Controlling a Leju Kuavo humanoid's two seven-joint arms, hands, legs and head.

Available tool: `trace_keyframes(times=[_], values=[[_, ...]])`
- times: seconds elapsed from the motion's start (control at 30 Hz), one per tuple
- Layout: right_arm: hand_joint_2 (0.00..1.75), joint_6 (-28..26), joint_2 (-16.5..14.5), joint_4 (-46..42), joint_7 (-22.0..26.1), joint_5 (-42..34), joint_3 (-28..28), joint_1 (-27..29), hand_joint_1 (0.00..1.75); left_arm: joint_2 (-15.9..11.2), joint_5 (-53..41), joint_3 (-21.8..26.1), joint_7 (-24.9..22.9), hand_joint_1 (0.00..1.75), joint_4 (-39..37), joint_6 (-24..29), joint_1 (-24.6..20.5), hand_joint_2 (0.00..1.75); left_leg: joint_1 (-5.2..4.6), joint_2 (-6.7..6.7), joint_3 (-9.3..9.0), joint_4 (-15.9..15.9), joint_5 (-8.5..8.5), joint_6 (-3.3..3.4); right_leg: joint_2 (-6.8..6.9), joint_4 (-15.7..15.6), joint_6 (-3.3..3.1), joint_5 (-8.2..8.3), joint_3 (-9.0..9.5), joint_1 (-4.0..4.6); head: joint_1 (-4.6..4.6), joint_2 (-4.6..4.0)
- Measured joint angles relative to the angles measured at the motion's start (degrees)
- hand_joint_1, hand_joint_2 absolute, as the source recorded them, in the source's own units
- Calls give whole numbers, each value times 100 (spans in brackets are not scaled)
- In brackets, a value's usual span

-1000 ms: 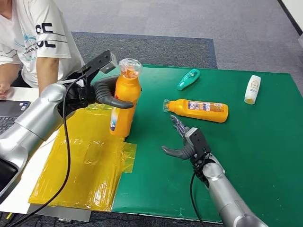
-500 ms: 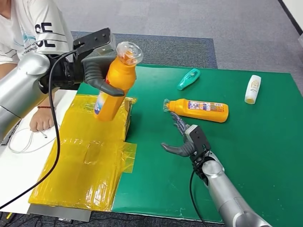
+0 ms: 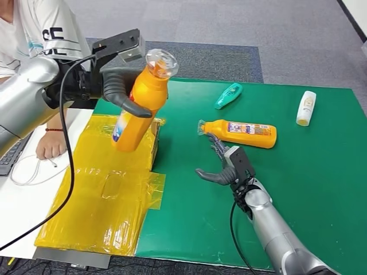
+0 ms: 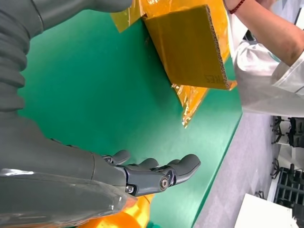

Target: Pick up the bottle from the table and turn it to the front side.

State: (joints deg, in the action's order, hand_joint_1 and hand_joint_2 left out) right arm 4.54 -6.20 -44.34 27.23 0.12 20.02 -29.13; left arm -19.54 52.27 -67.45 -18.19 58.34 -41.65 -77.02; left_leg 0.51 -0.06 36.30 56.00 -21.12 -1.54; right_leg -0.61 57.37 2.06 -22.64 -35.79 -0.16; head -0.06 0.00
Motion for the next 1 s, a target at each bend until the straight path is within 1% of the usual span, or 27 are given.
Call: trace_keyframes(times=[0.13, 0.3, 0.47, 0.63, 0.77, 1.0], values=[[175, -49, -16, 42, -73, -10, 1, -86, 0, -75, 187, -235, -20, 175, 0, 72, 251, 175, 0, 0, 0, 0, 0, 0, 0, 0, 0, 0, 0, 0, -1, -1], [175, -136, -32, 77, -168, -17, 1, -95, 0, -176, -52, -405, 285, 175, 1, 345, 821, 175, 0, 0, 0, 0, 0, 0, 0, 0, 0, 0, -2, 0, -1, -1], [175, -210, -38, 133, -181, -17, 1, -97, 0, -230, -332, -398, 465, 175, 4, 498, 1289, 175, 0, 0, 1, 0, 0, 0, 0, 0, 1, -1, -2, 0, -1, -1], [175, -280, -42, 175, -195, -10, 1, -98, 0, -238, -629, -215, 573, 175, 77, 577, 1716, 175, -1, 0, 3, 0, 0, 0, 0, -1, 0, 0, -4, 0, 0, -1], [175, -302, -42, 214, -216, -9, 1, -99, 0, -238, -781, -110, 521, 175, 168, 579, 1852, 175, 0, 0, 3, 0, 0, 0, 0, -1, 0, 0, -4, 0, -1, -1], [175, -305, -51, 265, -262, 3, 1, -114, 0, -236, -897, -90, 248, 175, 263, 353, 1754, 175, 0, 0, 3, 0, 2, -1, 0, 0, -1, 1, -7, 0, -1, 0]])
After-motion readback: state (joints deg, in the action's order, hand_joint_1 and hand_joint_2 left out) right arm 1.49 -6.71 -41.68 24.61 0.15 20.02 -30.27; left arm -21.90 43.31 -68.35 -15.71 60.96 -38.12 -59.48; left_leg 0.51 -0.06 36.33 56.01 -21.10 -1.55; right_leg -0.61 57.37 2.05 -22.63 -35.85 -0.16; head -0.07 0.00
